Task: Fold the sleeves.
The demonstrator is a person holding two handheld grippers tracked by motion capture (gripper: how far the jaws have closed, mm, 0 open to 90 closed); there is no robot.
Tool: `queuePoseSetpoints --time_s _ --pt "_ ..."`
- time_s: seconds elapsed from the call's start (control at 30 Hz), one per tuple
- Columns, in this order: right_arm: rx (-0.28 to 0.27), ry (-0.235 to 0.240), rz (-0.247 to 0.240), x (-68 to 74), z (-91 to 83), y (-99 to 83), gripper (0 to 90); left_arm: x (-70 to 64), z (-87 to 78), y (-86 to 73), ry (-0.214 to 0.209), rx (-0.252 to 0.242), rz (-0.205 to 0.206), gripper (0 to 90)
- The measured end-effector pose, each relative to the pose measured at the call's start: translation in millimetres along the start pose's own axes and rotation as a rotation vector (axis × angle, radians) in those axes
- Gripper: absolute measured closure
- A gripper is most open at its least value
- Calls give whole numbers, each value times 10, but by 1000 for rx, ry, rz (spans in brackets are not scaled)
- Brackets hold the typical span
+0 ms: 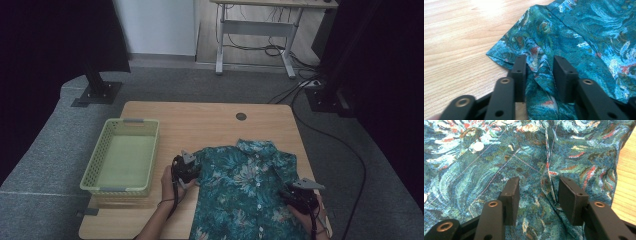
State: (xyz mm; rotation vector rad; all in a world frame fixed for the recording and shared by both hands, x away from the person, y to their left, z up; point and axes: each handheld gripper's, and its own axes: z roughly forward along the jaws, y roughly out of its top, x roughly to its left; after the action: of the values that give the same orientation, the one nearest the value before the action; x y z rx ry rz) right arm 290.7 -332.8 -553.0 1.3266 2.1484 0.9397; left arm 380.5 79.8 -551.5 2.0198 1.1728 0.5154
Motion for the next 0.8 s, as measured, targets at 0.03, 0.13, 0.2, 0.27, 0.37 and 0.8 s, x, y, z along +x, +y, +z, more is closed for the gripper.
queuePoseSetpoints --time_s 0.03,0.13,0.2,0.27,0.37,0.8 --pt "0 0 0 0 0 0 515 2 1 0 -3 -1 -1 675" --pt "-2 0 0 0 1 -2 513 8 1 0 -20 -2 -9 723" --pt "-3 -1 1 2 2 -1 511 16 -1 -1 -40 -2 -14 766" --pt "-3 -1 1 1 3 -1 510 23 -2 -3 -59 0 -21 806" --pt "-3 0 0 0 4 -1 510 37 1 -3 -79 1 -26 838" --pt "-8 -1 1 10 22 9 489 70 -43 -42 -107 -1 -39 867"
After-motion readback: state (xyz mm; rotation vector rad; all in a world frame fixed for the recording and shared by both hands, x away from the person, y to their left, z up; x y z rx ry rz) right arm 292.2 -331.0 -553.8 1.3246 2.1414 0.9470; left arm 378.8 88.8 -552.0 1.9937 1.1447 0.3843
